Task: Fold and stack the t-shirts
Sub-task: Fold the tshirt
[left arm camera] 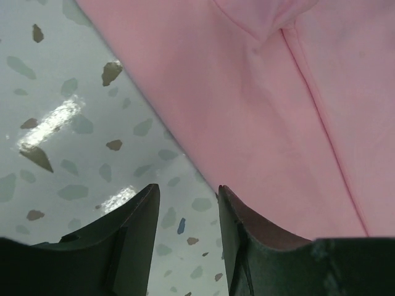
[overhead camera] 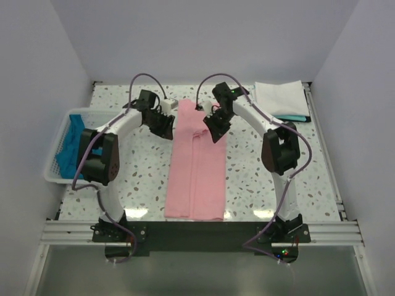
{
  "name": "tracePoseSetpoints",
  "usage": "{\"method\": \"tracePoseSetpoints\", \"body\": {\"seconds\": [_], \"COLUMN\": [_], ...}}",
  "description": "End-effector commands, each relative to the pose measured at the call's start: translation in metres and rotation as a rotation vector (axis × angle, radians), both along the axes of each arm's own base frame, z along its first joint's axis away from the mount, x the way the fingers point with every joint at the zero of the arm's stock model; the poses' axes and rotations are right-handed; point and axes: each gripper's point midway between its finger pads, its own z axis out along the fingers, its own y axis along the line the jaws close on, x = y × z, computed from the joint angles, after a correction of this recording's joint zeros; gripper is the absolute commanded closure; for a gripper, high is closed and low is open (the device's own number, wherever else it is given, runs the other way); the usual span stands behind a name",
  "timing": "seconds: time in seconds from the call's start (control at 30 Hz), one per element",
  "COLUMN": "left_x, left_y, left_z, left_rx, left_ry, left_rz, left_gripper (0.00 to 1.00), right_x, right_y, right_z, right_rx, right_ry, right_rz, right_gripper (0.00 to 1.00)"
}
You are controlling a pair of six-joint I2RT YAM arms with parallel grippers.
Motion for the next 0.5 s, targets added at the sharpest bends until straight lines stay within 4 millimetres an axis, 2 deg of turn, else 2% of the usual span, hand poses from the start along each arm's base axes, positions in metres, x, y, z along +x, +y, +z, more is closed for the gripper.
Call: {"method": "tracePoseSetpoints", "body": {"seconds": [0.0, 0.1, 0.23, 0.33, 0.4, 0.43, 0.47], "left_x": [0.009, 0.004, 0.002, 0.004, 0.009, 0.012, 0.02], "left_y": [-0.035, -0.046, -0.049, -0.051, -0.049, -0.047, -0.047], "left_z": [0.004, -0.007, -0.022, -0.04, -0.055, -0.06, -0.059], "left_rx": [-0.107, -0.142, -0.164, -0.163, -0.141, -0.132, -0.133], "left_ry": [0.017, 0.067, 0.108, 0.151, 0.166, 0.174, 0.163], "left_rz": [-0.008, 0.004, 0.039, 0.066, 0.072, 0.078, 0.079], "left_gripper": [0.53, 0.62, 0.67, 0.71, 0.74, 0.76, 0.77], "right_x": [0.043, 0.057, 0.072, 0.089, 0.1, 0.104, 0.108], "right_y": [-0.008, -0.014, -0.033, -0.045, -0.047, -0.051, -0.051], "right_z": [-0.025, -0.042, -0.072, -0.086, -0.089, -0.097, -0.099], "right_rx": [-0.134, -0.187, -0.275, -0.309, -0.309, -0.319, -0.321], "right_ry": [-0.128, -0.161, -0.214, -0.243, -0.265, -0.263, -0.27], "right_rz": [-0.094, -0.127, -0.159, -0.189, -0.199, -0.196, -0.196], "right_gripper": [0.86, 0.89, 0.93, 0.95, 0.96, 0.96, 0.95]}}
